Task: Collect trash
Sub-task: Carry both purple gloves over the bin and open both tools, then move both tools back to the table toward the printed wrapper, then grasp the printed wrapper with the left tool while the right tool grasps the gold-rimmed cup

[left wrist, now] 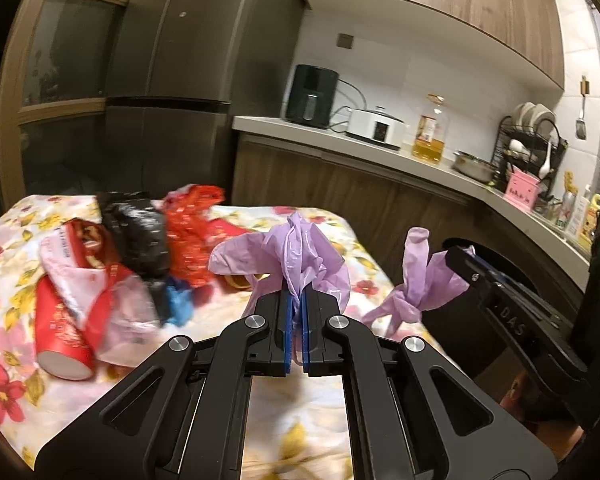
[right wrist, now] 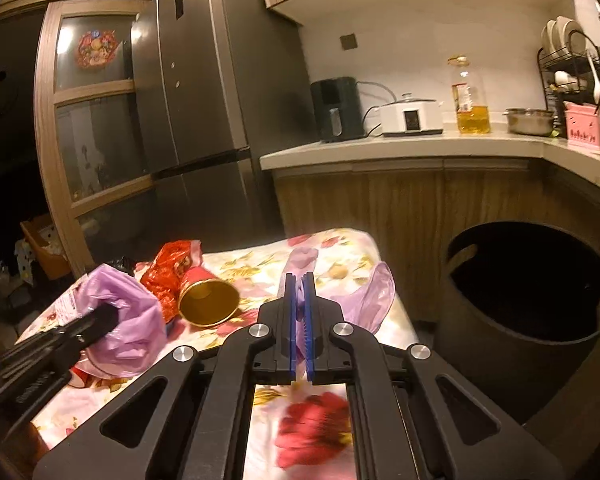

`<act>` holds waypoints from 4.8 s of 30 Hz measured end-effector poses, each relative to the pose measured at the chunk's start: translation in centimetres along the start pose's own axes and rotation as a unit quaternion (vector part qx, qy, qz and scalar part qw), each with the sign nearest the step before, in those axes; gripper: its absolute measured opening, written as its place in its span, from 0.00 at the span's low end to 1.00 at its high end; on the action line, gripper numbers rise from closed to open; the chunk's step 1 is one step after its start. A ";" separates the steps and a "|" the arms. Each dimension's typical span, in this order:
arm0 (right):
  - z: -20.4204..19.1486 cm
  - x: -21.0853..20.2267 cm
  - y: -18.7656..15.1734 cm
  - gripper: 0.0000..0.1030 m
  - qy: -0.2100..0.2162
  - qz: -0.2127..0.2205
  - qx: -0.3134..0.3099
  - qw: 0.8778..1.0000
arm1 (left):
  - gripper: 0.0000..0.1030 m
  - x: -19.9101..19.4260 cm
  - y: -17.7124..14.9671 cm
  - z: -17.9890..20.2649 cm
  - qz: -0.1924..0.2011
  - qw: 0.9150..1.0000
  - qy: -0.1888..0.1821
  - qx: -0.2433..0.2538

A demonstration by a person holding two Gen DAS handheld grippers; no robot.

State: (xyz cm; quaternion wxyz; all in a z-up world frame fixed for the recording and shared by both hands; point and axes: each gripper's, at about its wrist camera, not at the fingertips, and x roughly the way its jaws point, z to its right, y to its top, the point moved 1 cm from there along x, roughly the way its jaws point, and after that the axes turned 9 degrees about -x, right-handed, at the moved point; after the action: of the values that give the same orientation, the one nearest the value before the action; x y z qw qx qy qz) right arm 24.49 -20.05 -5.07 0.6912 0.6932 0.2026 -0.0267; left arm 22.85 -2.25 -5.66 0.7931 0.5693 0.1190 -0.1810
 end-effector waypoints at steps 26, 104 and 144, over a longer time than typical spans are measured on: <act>15.1 -6.6 3.2 0.04 -0.149 0.065 0.045 0.986 | 0.02 7.2 0.3 20.0 -0.015 0.982 -0.168 0.084; 8.7 -6.5 0.5 0.73 -0.079 0.048 0.061 0.994 | 0.84 1.2 -1.6 5.7 0.049 0.997 0.050 0.027; -8.8 2.7 -0.8 0.73 0.056 -0.014 -0.002 0.998 | 0.00 -0.6 -0.4 -12.4 0.011 0.988 0.125 -0.087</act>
State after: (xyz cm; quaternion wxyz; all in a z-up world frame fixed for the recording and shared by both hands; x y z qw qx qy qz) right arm 24.56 -10.92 -6.25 0.6797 0.6893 0.2505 0.0031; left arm 22.39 9.44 -9.76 0.8205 0.5176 0.2260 -0.0884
